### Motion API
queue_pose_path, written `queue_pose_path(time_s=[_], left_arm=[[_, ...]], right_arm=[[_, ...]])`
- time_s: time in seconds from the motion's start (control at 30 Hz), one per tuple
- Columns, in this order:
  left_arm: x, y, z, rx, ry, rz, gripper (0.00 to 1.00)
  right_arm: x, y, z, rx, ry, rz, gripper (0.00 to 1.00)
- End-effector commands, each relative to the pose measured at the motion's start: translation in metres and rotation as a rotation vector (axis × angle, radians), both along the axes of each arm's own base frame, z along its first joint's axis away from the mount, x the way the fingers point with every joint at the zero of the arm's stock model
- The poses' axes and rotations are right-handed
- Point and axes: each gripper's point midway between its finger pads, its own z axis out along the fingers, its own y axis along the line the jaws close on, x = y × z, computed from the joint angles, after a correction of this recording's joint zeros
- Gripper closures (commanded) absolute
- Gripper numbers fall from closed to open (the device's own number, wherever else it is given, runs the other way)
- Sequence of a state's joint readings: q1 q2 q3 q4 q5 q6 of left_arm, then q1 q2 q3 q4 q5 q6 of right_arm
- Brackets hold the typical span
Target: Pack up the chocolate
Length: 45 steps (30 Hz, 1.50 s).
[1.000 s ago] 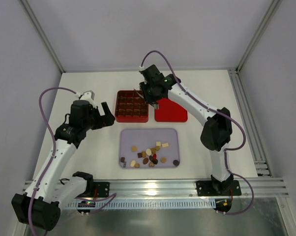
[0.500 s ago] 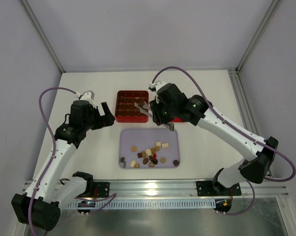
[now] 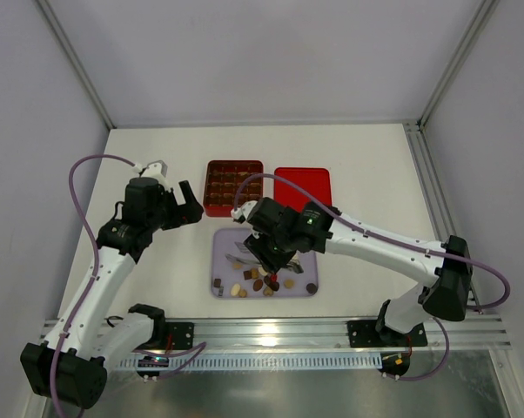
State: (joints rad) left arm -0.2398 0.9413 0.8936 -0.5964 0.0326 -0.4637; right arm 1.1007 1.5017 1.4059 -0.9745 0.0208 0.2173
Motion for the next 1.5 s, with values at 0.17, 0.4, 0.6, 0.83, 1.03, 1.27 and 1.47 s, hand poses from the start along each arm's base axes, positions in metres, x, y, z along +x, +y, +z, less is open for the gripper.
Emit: queue_pose_path(time_s=[0.17,0.4,0.6,0.83,1.03,1.27,1.47], left_arm=[[0.005,0.003,0.015,0.007,-0.051,0.012,0.0],[0.005,0.003,0.016,0.007,-0.051,0.012,0.0],[0.006,0.003,0.015,0.007,-0.048,0.014,0.0],[0.005,0.003,0.015,0.007,-0.048,0.014,0.0],[0.005,0.004,0.015,0.01,-0.05,0.013,0.0],[0.005,0.004,0.017,0.009,-0.056,0.015,0.0],[0.004,0.004,0.017,0.01,-0.056,0.015,0.0]], right_arm=[[-0.006,0.004,-0.019,-0.076,-0.002,0.073,0.53],[-0.005,0.004,-0.028,-0.116,-0.005,0.084,0.53],[-0.003,0.005,-0.034,-0.137,-0.008,0.091,0.53],[0.0,0.006,-0.041,-0.164,-0.015,0.096,0.53],[0.002,0.013,-0.044,-0.16,-0.012,0.098,0.54],[0.003,0.014,-0.044,-0.16,-0.013,0.095,0.61],[0.005,0.014,-0.043,-0.16,-0.015,0.075,0.62]])
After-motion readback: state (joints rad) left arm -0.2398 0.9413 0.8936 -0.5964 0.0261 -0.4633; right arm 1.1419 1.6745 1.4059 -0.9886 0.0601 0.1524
